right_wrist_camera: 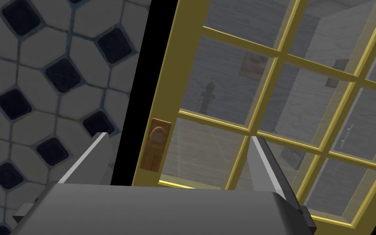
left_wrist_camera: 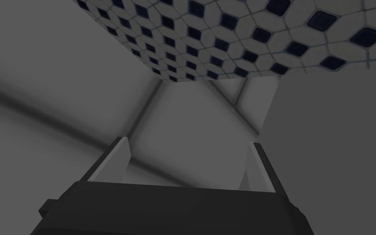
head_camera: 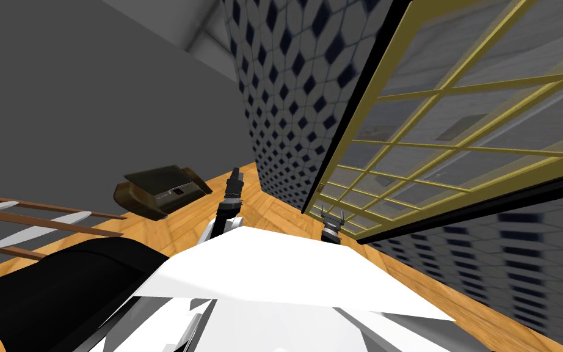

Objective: Pull the door open

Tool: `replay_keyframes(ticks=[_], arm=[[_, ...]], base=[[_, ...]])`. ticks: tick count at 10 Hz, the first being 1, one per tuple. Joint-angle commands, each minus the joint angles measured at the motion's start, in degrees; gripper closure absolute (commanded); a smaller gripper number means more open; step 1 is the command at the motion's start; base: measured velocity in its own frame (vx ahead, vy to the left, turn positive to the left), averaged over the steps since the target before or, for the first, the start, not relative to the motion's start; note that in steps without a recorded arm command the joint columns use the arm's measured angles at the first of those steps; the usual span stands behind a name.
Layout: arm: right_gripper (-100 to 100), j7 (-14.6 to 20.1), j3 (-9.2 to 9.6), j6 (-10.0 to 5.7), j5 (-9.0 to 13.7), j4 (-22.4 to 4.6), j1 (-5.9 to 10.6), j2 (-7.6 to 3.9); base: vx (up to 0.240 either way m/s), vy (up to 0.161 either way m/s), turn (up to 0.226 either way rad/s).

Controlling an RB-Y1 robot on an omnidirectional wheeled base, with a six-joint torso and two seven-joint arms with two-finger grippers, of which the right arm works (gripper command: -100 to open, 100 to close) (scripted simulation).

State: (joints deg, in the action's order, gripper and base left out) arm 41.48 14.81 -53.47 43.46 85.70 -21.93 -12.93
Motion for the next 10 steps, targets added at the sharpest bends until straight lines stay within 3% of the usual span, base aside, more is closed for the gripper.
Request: replay_keyframes(ticks=[1, 10], arm=[[-100, 1.6, 0.53, -0.7, 1.73, -1.9, 0.4, -0.43], [-100, 9.77, 3.97, -4.64, 10.99, -11.92, 1.67, -2.58]], base=[[0.113, -0.038, 0.083], [0.105, -0.036, 0.112]])
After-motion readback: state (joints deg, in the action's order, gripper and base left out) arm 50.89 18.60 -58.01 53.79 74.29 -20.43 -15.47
